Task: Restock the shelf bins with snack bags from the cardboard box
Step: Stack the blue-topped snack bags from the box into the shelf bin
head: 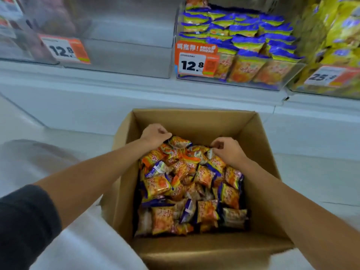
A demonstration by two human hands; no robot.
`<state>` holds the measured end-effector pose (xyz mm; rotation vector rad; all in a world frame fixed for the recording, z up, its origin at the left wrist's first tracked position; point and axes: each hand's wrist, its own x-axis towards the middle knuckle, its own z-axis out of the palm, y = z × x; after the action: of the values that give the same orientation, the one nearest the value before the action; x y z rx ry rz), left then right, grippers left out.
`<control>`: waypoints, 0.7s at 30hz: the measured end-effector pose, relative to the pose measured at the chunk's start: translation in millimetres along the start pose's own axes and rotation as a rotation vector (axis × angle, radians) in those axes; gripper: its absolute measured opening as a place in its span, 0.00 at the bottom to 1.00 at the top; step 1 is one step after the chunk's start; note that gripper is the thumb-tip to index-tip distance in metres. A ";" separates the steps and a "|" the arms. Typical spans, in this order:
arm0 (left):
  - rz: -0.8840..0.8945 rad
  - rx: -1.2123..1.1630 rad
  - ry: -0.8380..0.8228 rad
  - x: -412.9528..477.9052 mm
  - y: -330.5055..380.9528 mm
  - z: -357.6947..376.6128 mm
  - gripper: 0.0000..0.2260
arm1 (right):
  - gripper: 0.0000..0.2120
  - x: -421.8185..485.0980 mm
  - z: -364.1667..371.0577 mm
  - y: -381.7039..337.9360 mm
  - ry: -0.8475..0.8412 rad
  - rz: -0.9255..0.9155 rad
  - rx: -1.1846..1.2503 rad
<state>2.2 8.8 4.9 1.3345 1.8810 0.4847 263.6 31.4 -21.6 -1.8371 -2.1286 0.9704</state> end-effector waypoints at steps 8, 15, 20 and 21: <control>-0.136 0.037 -0.479 0.9 -57.6 41.2 0.03 | 0.05 -5.5 53.4 45.7 -0.199 0.105 0.056; 0.114 0.784 -0.758 -21.2 -75.9 51.4 0.39 | 0.06 -11.4 64.9 10.7 -0.248 0.065 0.114; 0.004 0.181 -0.441 -18.4 -55.6 55.3 0.28 | 0.08 -25.1 59.9 -10.6 -0.274 0.061 0.307; -0.118 -0.056 -0.370 -17.2 -45.1 53.6 0.27 | 0.13 -27.2 55.4 -17.1 -0.308 0.071 0.393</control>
<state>17.6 -30.6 -53.5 1.1765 1.6158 0.2100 227.0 -14.5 -47.1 -1.6605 -1.8496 1.6455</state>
